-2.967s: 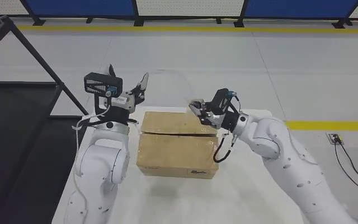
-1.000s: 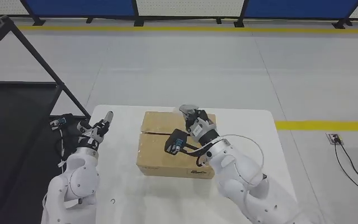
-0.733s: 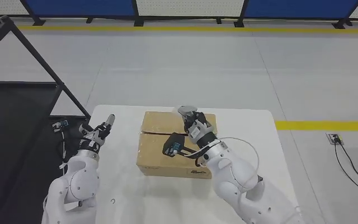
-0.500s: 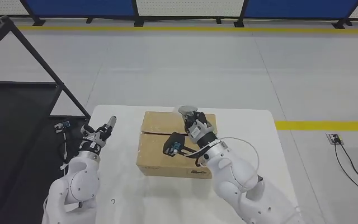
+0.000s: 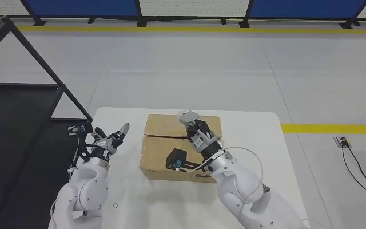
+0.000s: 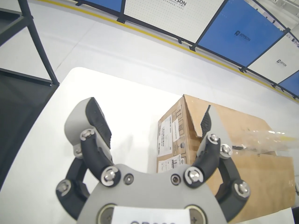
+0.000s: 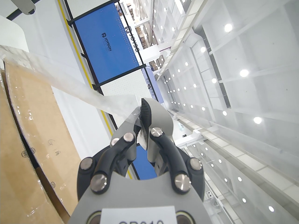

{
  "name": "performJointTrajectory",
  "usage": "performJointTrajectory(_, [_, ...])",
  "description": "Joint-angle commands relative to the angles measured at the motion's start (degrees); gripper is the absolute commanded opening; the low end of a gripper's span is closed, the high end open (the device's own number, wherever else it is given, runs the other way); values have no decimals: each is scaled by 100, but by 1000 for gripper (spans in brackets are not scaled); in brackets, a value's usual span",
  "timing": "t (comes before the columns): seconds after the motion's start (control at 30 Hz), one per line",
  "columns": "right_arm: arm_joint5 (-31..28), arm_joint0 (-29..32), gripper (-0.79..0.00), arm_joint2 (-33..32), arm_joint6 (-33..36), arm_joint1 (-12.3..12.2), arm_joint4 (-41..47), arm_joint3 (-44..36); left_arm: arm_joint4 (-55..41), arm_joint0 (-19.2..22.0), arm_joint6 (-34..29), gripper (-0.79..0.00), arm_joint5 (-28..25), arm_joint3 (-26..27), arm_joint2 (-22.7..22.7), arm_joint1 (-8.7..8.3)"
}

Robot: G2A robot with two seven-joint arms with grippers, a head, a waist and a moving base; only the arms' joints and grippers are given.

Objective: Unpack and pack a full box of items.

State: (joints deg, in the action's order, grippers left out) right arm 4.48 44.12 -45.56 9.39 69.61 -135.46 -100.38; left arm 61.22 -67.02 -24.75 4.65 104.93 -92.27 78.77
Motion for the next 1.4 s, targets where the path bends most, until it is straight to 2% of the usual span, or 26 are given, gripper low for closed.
performJointTrajectory(0.0, [-21, -11, -785, 8, -43, 30, -20, 53, 79, -7, 17, 0, 16, -3, 36, -7])
performJointTrajectory(0.4, [-7, -26, -785, -73, -569, 175, -155, 428, 232, 64, -13, 0, 88, -137, 187, -36])
performJointTrajectory(0.7, [-561, 298, -785, -541, -1239, 79, -300, 176, 354, 230, -88, 0, -22, -249, 294, -66])
performJointTrajectory(0.8, [-692, 307, -785, -668, -1270, 78, -281, 204, 419, 240, -156, 0, -183, -255, 336, -84])
performJointTrajectory(1.0, [-509, 287, -785, -683, -1257, 136, -376, 320, 398, 164, -172, 0, -299, -224, 326, -110])
performJointTrajectory(1.23, [-627, 185, -785, -672, -1417, 197, -407, 496, 383, 150, -165, 0, -215, -236, 303, -129])
performJointTrajectory(1.37, [-727, 198, -785, -733, -1481, 205, -468, 523, 432, 165, -244, 0, -352, -265, 382, -145])
